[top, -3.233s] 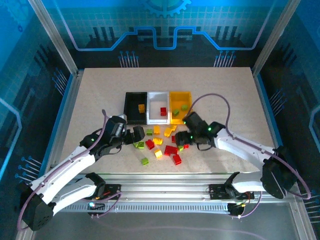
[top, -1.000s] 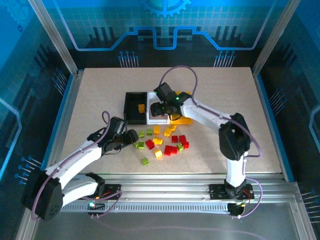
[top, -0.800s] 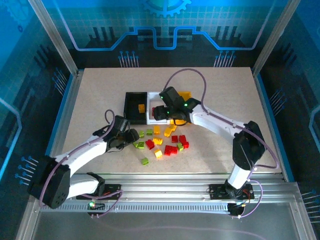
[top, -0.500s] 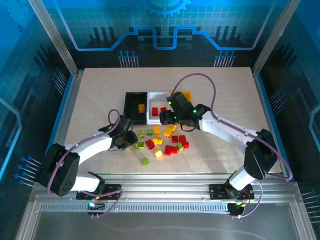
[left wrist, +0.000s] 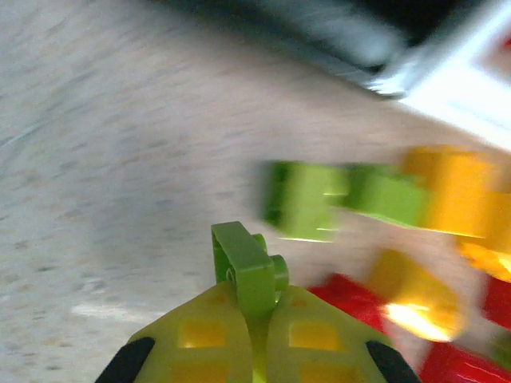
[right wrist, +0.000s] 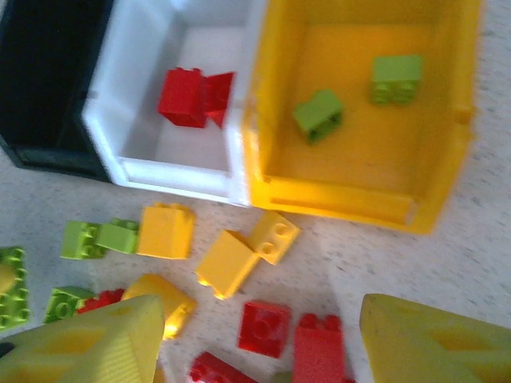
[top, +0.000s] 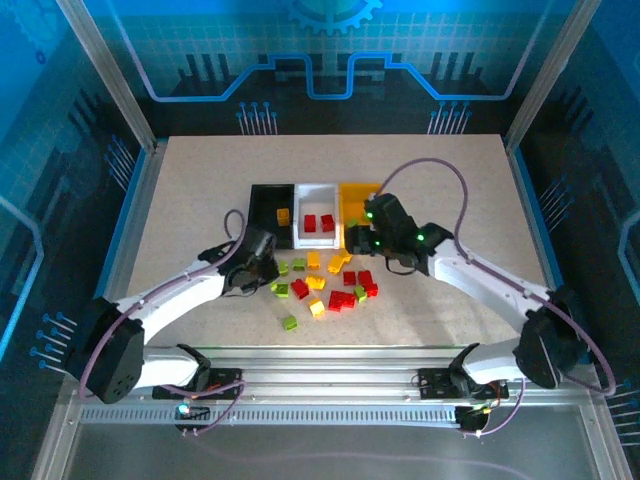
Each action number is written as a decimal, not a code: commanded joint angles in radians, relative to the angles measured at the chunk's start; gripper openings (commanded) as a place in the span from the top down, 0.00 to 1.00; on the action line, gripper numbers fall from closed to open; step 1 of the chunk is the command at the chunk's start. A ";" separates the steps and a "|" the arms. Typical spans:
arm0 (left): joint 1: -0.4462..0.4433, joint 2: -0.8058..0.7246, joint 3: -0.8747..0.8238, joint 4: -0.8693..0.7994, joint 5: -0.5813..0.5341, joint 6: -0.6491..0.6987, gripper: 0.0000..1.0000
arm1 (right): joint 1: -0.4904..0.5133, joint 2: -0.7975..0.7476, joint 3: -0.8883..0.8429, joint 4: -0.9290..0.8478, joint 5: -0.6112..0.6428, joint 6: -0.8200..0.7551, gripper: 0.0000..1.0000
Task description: Sort the legos into containers by color
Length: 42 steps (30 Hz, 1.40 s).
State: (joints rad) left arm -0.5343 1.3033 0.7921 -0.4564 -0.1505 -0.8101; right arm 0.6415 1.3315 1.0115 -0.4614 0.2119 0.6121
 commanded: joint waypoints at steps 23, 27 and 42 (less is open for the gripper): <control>-0.148 0.845 1.081 -0.006 0.044 0.189 0.45 | -0.097 -0.321 -0.254 -0.107 0.035 0.098 0.28; -0.148 0.776 1.044 0.013 0.059 0.178 0.11 | -0.100 -0.324 -0.249 -0.108 0.034 0.093 0.28; -0.179 0.159 0.316 0.071 0.166 0.152 0.16 | -0.105 -0.285 -0.259 -0.060 0.005 0.083 0.27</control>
State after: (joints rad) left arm -0.6907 1.5314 1.2270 -0.3313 -0.0021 -0.6529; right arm 0.5491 1.0351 0.7639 -0.5411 0.2264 0.6891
